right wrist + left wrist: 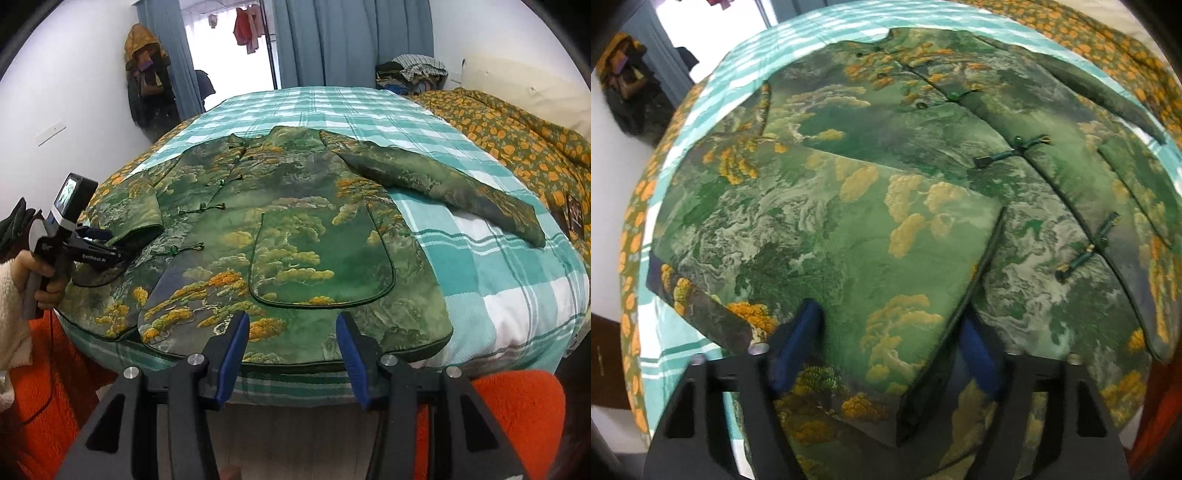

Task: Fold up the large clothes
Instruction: 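Grasp the other folded sleeve with the left tool and spread it outward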

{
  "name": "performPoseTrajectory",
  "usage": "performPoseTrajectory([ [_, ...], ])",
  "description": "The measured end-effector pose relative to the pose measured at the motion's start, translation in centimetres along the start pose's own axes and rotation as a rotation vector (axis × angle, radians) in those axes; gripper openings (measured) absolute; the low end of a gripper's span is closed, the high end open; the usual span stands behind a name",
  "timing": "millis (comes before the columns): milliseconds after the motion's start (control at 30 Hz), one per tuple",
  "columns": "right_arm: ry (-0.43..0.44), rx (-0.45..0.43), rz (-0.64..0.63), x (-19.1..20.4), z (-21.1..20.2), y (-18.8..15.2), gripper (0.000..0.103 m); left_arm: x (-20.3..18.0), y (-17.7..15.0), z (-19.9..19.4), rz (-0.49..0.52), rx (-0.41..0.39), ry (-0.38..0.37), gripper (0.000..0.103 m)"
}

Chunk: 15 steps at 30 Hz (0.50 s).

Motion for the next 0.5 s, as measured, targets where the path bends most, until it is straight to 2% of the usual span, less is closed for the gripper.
performPoseTrajectory([
  [67,0.005,0.004,-0.009,0.3,0.1,-0.1,0.050,0.1,0.3,-0.1,-0.001,0.012,-0.035,0.036],
  [167,0.008,0.007,-0.021,0.7,0.2,-0.1,0.050,0.4,0.6,-1.0,-0.017,0.006,-0.079,0.016],
  [367,0.007,0.001,-0.044,1.2,0.0,-0.1,0.050,3.6,0.5,-4.2,-0.133,-0.073,-0.146,0.011],
  [467,0.006,0.000,-0.042,1.2,0.0,-0.1,0.050,7.7,0.1,-7.9,-0.233,-0.147,-0.131,0.011],
  [500,0.006,-0.001,-0.041,1.2,0.0,-0.1,0.050,10.2,-0.3,-9.7,-0.290,-0.183,-0.107,0.011],
])
Point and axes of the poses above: each gripper's, at about its wrist camera, not at the fingertips, and z roughly the way its jaws point, x to its left, y to its top, the point moved 1 cm from there along z, roughly the way its jaws point, and after that the axes turned 2 degrees about -y, right-handed, at the moved point
